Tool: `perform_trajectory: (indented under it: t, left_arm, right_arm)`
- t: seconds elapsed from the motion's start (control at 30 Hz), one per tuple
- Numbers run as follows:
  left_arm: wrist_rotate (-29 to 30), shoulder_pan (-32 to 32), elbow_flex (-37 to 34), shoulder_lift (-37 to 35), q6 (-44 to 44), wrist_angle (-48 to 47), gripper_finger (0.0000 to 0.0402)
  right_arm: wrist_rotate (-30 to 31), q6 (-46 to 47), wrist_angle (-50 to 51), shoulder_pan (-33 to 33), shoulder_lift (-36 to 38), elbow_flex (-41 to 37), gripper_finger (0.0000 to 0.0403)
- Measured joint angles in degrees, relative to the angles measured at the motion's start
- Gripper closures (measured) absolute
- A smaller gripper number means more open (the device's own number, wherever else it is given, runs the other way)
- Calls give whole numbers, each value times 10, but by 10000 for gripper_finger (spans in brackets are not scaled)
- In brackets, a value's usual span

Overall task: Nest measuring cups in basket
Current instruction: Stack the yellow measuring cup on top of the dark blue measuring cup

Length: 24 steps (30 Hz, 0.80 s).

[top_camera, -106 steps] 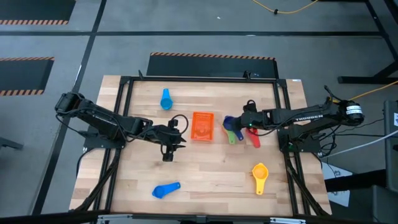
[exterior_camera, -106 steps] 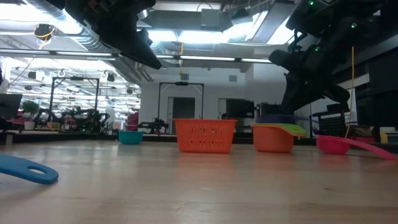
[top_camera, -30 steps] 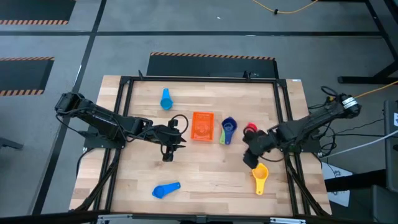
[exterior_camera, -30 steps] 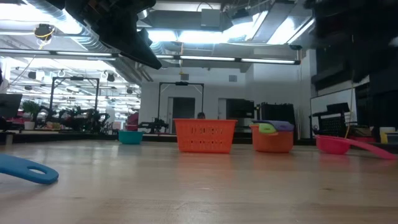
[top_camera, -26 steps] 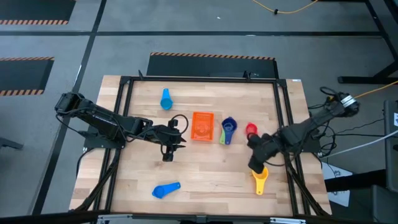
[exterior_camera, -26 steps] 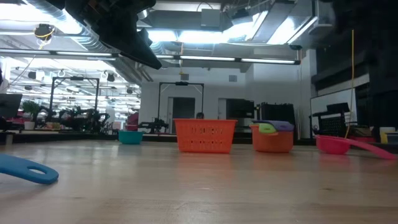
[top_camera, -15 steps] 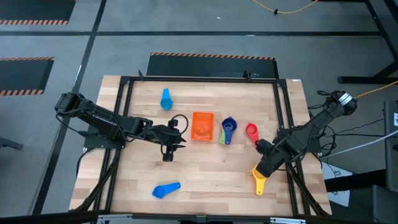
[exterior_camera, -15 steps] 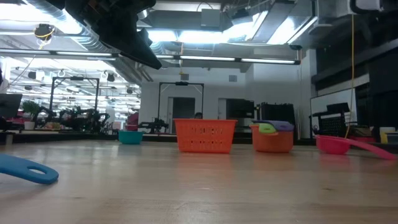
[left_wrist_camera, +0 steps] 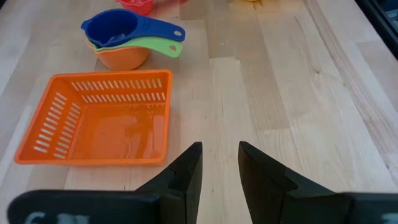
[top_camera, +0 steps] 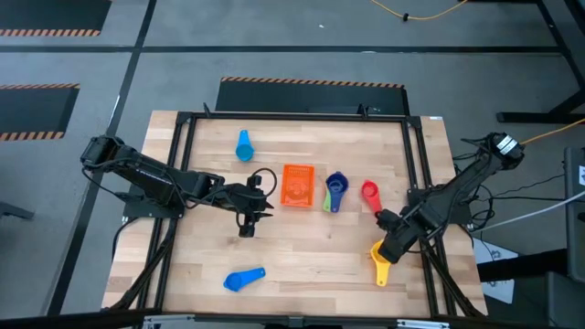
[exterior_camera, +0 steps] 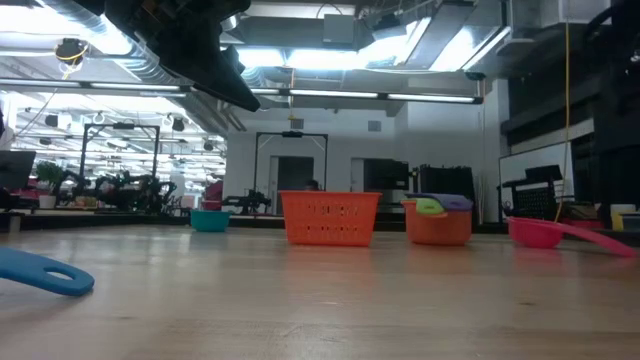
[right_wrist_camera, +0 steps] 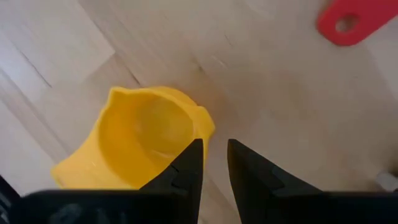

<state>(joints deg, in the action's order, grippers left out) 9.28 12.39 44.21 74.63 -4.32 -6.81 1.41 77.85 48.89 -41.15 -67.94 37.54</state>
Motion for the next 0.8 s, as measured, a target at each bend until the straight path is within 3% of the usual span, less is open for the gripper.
perform_trajectory:
  t: [0.8]
  left_arm:
    - [0, 0, 0, 0, 0, 0, 305]
  right_arm:
    - [-2, -3, -26, -1, -1, -5, 325]
